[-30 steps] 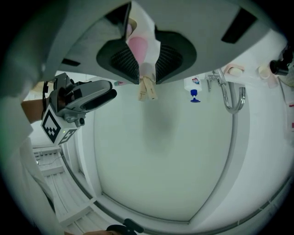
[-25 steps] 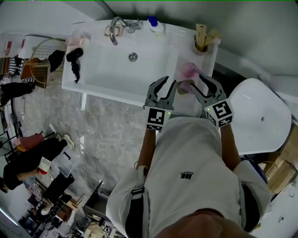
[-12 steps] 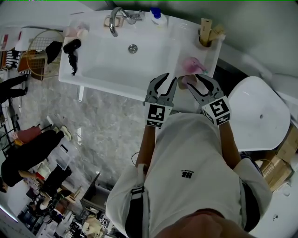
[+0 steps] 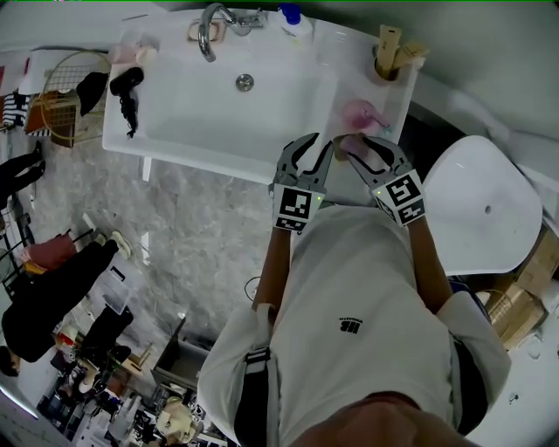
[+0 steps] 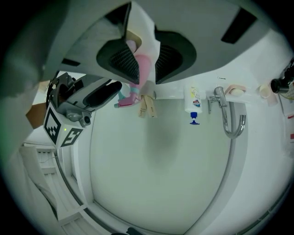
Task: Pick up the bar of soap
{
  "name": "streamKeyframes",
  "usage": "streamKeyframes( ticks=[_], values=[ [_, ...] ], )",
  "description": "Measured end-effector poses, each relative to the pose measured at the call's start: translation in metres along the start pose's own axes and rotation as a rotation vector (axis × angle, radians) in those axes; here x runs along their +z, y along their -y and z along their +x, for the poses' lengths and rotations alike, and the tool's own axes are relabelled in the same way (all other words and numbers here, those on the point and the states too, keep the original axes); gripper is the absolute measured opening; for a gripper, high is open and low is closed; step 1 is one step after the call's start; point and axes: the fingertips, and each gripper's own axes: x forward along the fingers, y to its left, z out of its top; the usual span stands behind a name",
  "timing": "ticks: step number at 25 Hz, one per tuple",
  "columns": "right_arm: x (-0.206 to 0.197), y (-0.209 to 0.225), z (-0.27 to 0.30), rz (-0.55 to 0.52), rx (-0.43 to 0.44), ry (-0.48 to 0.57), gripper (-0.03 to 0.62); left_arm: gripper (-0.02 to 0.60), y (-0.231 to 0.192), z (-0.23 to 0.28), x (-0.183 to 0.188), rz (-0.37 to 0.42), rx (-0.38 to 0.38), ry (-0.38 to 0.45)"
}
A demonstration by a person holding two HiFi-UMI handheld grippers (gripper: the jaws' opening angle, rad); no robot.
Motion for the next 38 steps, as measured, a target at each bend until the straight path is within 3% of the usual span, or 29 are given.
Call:
streamKeyframes(
  ticks=[13,20,38],
  values=[
    [-0.046,0.007,0.026,-0.069,0.018,-0.143,0.202,0.112,0.012,0.011,-0.033,-0.018,-0.035,-0.065],
    [-0.07,0.013,0.034,-0.052,0.019,-0.258,0.202,0.112,0.018,0.013,-0.05,-0.038,-0.045,-0.119],
    [-0.103,0.023,0.069,-0.051,0.056,-0.42,0.222,0.112,0.016,0.012,-0.064,-0.054,-0.022,-0.14]
  ],
)
